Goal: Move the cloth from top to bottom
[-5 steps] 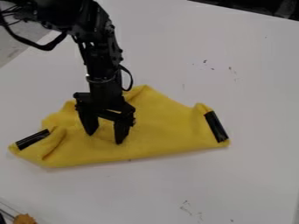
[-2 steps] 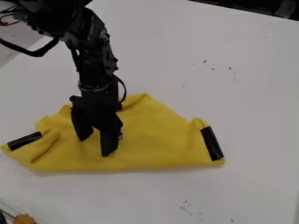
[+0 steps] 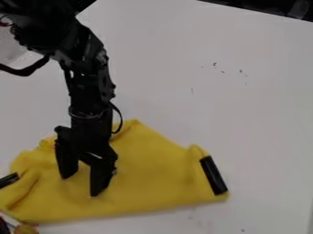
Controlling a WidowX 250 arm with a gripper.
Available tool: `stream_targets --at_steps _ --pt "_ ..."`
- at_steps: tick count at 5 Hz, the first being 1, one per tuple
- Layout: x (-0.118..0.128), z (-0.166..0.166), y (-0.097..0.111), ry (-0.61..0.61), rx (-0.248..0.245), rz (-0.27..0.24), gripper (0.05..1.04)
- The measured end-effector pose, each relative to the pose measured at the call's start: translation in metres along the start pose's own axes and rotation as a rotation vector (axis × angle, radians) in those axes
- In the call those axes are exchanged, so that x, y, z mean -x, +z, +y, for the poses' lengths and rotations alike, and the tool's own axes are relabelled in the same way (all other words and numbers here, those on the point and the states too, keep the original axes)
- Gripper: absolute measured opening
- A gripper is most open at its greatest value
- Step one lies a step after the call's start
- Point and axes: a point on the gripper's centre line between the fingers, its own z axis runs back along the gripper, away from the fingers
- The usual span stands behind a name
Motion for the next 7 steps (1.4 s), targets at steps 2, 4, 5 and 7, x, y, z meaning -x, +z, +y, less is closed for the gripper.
stream_targets --at_steps 2,4,5,7 --pt "-0.008 0.004 0.030 -0.018 -0.081 -0.079 0.999" --pt "-0.027 0.003 0.073 0.075 -0.116 -0.177 0.999" --pt "-0.042 -0.006 0.091 0.151 -0.085 -0.232 0.999" --pt "-0.083 -0.029 0.111 0.319 0.048 -0.246 0.999"
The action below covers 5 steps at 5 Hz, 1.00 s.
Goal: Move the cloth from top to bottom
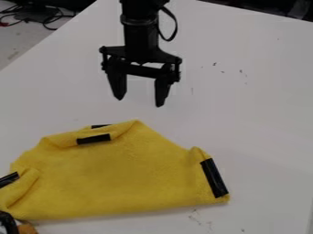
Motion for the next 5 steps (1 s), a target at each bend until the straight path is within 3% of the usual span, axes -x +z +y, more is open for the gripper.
stream_targets --at_steps 1,2,3,5 --pt "-0.011 -0.011 0.007 -0.019 -0.005 0.009 0.999" --pt "-0.021 -0.021 0.012 -0.022 0.027 0.034 0.999" --pt "-0.025 -0.035 0.024 -0.017 0.009 0.010 0.999" --pt "-0.028 -0.053 0.028 -0.028 0.017 0.004 0.999"
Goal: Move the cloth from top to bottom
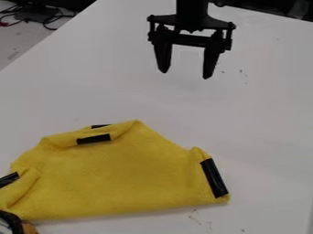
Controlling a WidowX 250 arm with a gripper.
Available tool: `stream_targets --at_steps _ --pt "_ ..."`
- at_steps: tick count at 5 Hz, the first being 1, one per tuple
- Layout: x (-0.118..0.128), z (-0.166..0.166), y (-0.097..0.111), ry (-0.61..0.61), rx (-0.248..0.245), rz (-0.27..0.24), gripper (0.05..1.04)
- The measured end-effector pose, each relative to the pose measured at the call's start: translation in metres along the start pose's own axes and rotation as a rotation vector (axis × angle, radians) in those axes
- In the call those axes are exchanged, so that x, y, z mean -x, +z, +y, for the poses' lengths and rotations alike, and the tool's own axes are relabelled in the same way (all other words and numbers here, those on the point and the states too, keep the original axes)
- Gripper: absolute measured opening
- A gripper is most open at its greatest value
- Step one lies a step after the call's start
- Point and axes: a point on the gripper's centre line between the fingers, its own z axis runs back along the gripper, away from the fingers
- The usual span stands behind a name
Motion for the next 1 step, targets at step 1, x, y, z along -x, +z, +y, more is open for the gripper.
stream_targets --at_steps 1 --pt "0.0083 -0.0119 -0.0022 0.009 -0.005 0.022 0.999"
